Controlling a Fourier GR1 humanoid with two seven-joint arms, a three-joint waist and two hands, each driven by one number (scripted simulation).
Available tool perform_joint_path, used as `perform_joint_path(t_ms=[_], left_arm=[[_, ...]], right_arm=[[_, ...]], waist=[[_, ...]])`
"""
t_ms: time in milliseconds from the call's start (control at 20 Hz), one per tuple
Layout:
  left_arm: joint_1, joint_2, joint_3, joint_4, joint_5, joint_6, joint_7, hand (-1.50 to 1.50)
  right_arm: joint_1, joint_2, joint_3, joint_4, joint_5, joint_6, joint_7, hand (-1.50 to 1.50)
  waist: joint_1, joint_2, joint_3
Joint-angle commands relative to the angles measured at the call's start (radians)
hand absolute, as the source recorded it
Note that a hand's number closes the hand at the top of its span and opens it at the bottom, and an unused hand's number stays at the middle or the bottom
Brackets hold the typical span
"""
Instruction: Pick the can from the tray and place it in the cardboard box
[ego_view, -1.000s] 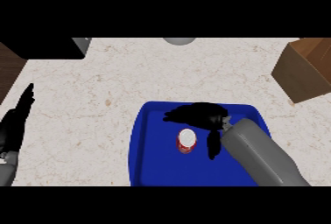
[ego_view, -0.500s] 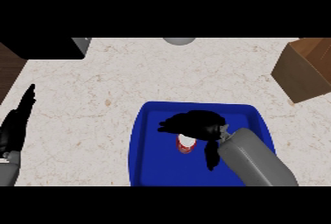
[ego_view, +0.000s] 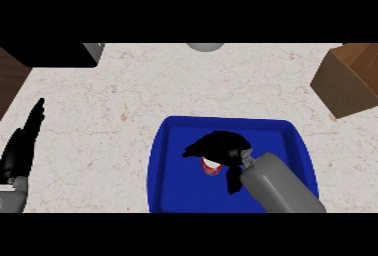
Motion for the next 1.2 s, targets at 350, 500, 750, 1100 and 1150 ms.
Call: perform_joint_path(t_ms=[350,500,750,1100,1150], left_arm=[[-0.061,-0.033,0.024,0.083,-0.059,0.003,-0.023,0.0],[0.003,0.004,0.059,0.016,-0.014,-0.067,-0.022,0.0],[0.037,-0.002,0.111,0.054,0.002,0.005,-0.024,0.0],[0.053,0.005,0.099,0.017,0.003,-0.017,-0.032,0.0],[0.053,0.007,0.113,0.022,0.017,-0.024,-0.042,0.0]], right_arm=[[-0.07,0.073,-0.062,0.229,0.141,-0.404,-0.125,1.5],[-0.019,0.067,-0.058,0.086,0.165,-0.417,-0.075,1.5],[0.107,-0.351,-0.483,0.166,0.038,-0.525,-0.003,1.5],[0.16,-0.694,-0.873,0.341,-0.114,-0.646,-0.077,1.5],[0.178,-0.735,-0.922,0.36,-0.152,-0.658,-0.133,1.5]], waist=[[0.001,0.005,0.001],[-0.001,0.0,0.0],[-0.15,-0.006,0.005],[-0.087,0.004,0.008],[-0.079,0.003,0.007]])
